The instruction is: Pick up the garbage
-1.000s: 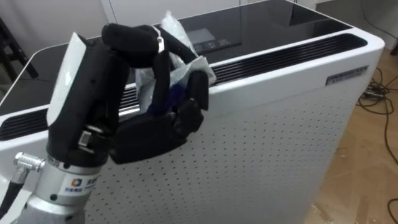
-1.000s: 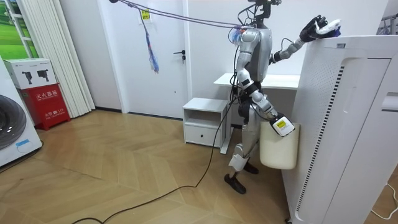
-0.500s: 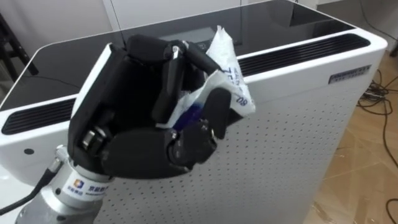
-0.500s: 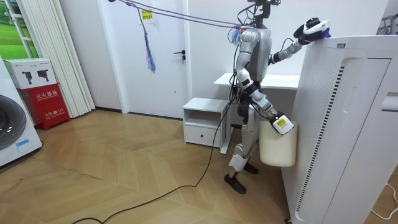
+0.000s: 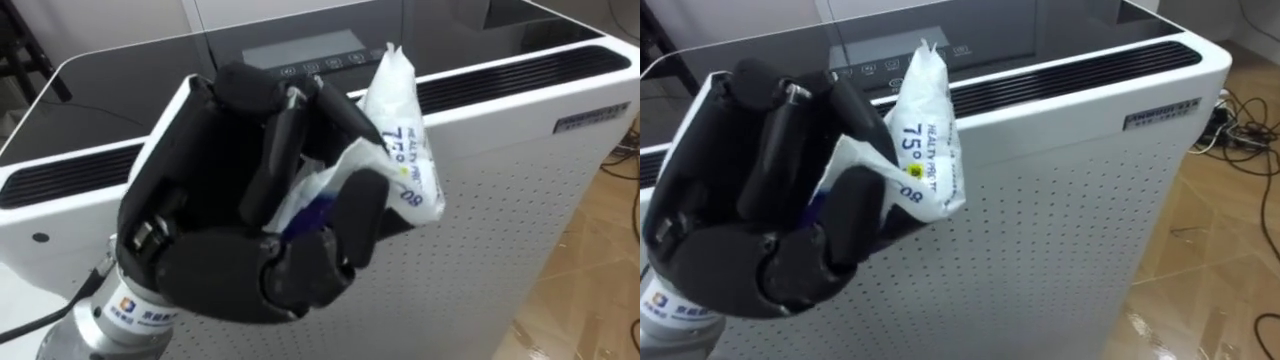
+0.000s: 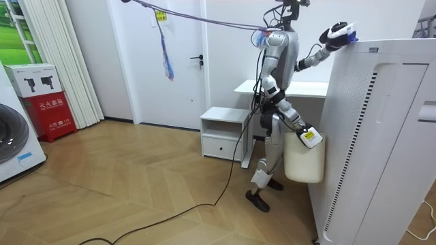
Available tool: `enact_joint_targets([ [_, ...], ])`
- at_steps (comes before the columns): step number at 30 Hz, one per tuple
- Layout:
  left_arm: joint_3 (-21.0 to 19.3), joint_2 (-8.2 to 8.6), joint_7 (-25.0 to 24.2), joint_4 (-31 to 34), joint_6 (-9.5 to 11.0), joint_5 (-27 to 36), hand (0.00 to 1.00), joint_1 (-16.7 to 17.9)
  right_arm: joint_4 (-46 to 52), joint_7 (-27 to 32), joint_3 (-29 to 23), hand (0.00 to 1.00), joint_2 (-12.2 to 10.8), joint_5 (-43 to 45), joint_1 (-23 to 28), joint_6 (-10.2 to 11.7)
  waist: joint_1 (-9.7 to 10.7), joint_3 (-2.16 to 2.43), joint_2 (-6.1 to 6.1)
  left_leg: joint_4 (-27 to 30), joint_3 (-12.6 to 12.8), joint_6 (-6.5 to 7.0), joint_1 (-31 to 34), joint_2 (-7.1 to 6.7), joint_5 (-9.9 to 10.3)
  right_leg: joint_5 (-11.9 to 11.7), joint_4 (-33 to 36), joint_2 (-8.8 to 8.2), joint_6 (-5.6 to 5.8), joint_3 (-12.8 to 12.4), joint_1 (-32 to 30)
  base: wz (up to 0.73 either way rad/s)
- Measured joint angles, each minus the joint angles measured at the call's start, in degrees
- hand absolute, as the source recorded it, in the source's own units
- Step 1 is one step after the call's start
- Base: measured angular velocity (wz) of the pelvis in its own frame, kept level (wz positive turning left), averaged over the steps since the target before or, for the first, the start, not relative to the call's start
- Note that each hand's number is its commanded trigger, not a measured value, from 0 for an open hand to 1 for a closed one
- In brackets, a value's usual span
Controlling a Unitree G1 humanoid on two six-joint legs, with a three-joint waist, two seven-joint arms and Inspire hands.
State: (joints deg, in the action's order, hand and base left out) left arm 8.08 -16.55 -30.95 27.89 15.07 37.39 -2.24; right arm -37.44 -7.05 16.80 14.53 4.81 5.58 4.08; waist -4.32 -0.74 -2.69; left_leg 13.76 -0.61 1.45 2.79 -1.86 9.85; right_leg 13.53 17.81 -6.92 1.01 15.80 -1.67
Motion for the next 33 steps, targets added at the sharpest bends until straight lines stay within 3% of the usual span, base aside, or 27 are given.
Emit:
enact_joint_targets([
  [3, 0.2, -0.29, -2.4, -1.5, 1.7, -0.6, 1.0, 3.7, 0.0, -0.1, -1.3, 1.0, 0.4, 0.0, -0.1, 0.0, -0.4, 0.13, -0.2, 0.6, 0.0, 0.0, 0.6, 0.02, 0.0, 0.0, 0.4, -0.15, -0.06, 0.1, -0.5, 0.01],
  [5, 1.7, -1.45, -3.8, -3.9, 1.5, -3.3, 1.0, 6.1, 0.0, 0.0, -2.3, 1.0, 0.3, 0.6, -0.6, -0.3, -0.4, 0.08, -0.35, 1.2, 0.0, 0.0, 1.0, -0.17, 0.0, 0.7, 2.1, -0.66, -0.22, 0.2, -1.3, 0.05],
  [8, 4.6, -2.41, -3.8, -13.5, -1.7, -13.2, 1.0, 11.3, 0.0, 1.0, -2.3, 1.0, 0.2, 0.7, -1.9, -0.4, 0.0, -0.08, -0.35, 2.5, 0.1, -0.28, 3.0, -0.25, -0.2, 1.3, 4.7, -1.2, -0.71, 0.4, -3.7, 0.1],
  [9, 5.6, -2.37, -2.6, -18.4, -3.4, -16.5, 1.0, 11.9, 0.0, 1.2, -2.2, 1.0, -0.1, 0.7, -2.6, -0.4, 0.2, -0.52, -0.34, 3.9, -0.4, -0.34, 4.7, -0.17, -0.2, 1.5, 5.3, -1.16, -0.94, 0.9, -4.8, 0.25],
  [10, 6.0, -2.18, -1.7, -22.2, -4.8, -19.7, 1.0, 11.9, 0.0, 1.4, -2.1, 1.0, -0.7, 0.7, -3.6, -0.4, 0.7, -0.48, -0.64, 4.9, -0.7, -0.55, 6.9, 0.13, -0.3, 1.5, 5.7, -0.98, -1.05, 1.6, -6.3, 0.29],
  [13, 6.4, -1.92, -0.5, -26.0, -5.4, -22.7, 1.0, 11.8, -1.3, 2.0, -0.7, 1.0, -1.2, 0.6, -6.2, 0.0, 0.9, -1.23, 0.41, 5.8, -1.1, -1.36, 11.0, 0.52, -1.0, 0.5, 6.1, -0.26, -2.15, 1.6, -10.0, 0.14],
  [19, 10.4, -0.25, -0.9, -30.3, -5.3, -23.4, 1.0, 8.4, -6.4, 2.0, 2.1, 1.0, -1.4, 0.2, -11.1, 0.3, 0.9, -1.2, 0.08, 6.1, -1.5, -1.67, 14.3, 1.13, -1.7, 0.1, 6.1, 0.05, -2.6, 2.0, -12.8, 0.04],
  [32, 12.6, 1.1, -3.8, -38.4, -6.4, -23.4, 1.0, 7.2, -10.3, 1.9, 2.2, 1.0, -1.3, -0.5, -14.2, 0.4, 0.6, -1.36, 0.57, 7.1, -1.0, -1.72, 16.7, 1.19, -1.7, 1.0, 7.0, -0.27, -2.96, 2.2, -15.1, 0.01],
  [33, 12.6, 1.38, -3.9, -38.9, -6.4, -23.4, 0.73, 7.0, -10.3, 1.9, 2.2, 1.0, -1.3, -0.6, -14.2, 0.4, 0.7, -1.36, 0.56, 7.1, -1.0, -1.72, 16.7, 1.19, -1.7, 1.0, 7.0, -0.27, -2.96, 2.2, -15.1, 0.0],
])
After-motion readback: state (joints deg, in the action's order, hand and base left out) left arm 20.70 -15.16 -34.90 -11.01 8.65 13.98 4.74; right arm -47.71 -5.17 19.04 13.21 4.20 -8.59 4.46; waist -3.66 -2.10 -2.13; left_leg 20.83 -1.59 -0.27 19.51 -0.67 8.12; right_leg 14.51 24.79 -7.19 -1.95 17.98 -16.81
